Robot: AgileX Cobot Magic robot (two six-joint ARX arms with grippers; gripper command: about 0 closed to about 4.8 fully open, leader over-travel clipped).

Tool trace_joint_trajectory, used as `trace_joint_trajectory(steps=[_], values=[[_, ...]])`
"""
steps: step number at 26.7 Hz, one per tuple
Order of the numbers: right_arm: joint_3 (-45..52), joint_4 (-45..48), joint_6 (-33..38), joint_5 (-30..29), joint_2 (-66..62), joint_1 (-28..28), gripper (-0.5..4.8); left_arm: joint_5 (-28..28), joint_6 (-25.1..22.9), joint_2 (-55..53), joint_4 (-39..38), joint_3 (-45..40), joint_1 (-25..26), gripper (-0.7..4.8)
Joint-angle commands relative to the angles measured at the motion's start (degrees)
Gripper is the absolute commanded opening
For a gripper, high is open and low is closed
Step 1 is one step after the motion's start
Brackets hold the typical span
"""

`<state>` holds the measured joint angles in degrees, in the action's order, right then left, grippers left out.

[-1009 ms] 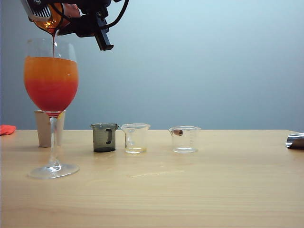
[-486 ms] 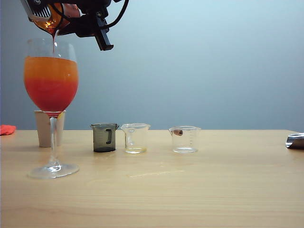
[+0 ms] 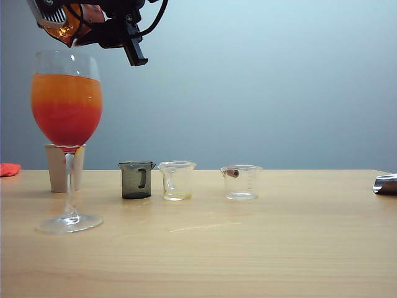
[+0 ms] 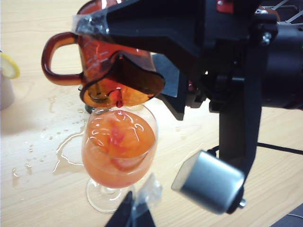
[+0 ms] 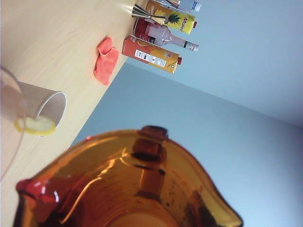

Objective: Pick up the fourth measuring cup from the left, pour the grenadine inside into the goblet, and finally put the measuring cup back in its original place.

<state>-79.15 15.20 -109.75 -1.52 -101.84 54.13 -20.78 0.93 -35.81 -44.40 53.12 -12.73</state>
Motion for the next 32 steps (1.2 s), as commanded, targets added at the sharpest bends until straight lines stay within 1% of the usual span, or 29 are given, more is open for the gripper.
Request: trace_joint_trajectory(steps=[1, 5, 8, 10, 12, 14, 19, 20, 22, 25, 27, 28, 30, 32], values=[[-0.3, 1.7, 0.7, -0.1, 0.4, 0.2, -0.05, 0.0, -0.1, 0.1, 0.3, 0.2, 0.0, -0.05], [-0.3, 1.6, 4.9, -0.1, 0.4, 0.2, -0.05, 0.0, -0.1, 0.1, 0.3, 0.2, 0.0, -0.05], [-0.3, 0.9, 9.6, -0.1, 0.4, 0.2, -0.05, 0.0, -0.1, 0.1, 0.3, 0.2, 0.0, -0.05], [-0.3, -0.1, 15.5, -0.1, 0.4, 0.2, -0.05, 0.0, -0.1, 0.1, 0.3, 0.2, 0.0, -0.05], [-0.3, -0.4, 23.0, -0.1, 0.4, 0.1, -0.05, 0.0, -0.1, 0.1, 0.3, 0.2, 0.0, -0.05], [-0.3, -0.4, 28.6, -0.1, 0.4, -0.3, -0.05, 0.0, -0.1, 0.1, 0.3, 0.2, 0.0, -0.05], [-0.3, 0.0, 38.2, -0.1, 0.5, -1.1, -0.05, 0.0, -0.1, 0.1, 0.3, 0.2, 0.0, -0.05], [-0.3, 0.5, 43.1, 0.1, 0.7, -1.4, -0.05, 0.0, -0.1, 0.1, 0.3, 0.2, 0.0, -0.05], [-0.3, 1.3, 47.5, 0.0, 1.2, -2.0, -0.05, 0.0, 0.0, 0.1, 0.3, 0.2, 0.0, -0.05], [-0.3, 2.3, 57.0, -0.4, 2.3, -3.2, -0.05, 0.0, -0.1, 0.1, 0.3, 0.2, 0.0, -0.05], [-0.3, 2.2, 63.3, -1.3, 3.1, -4.3, -0.05, 0.0, 0.0, 0.1, 0.3, 0.2, 0.0, -0.05], [-0.3, 2.1, 70.3, -2.6, 4.2, -5.6, -0.05, 0.0, 0.0, 0.1, 0.3, 0.2, 0.0, -0.05], [-0.3, 1.9, 75.9, -4.5, 5.4, -7.2, -0.05, 0.0, 0.0, 0.1, 0.3, 0.2, 0.0, -0.05], [-0.3, 1.7, 80.0, -5.8, 6.4, -8.5, -0.05, 0.0, 0.0, 0.1, 0.3, 0.2, 0.0, -0.05]])
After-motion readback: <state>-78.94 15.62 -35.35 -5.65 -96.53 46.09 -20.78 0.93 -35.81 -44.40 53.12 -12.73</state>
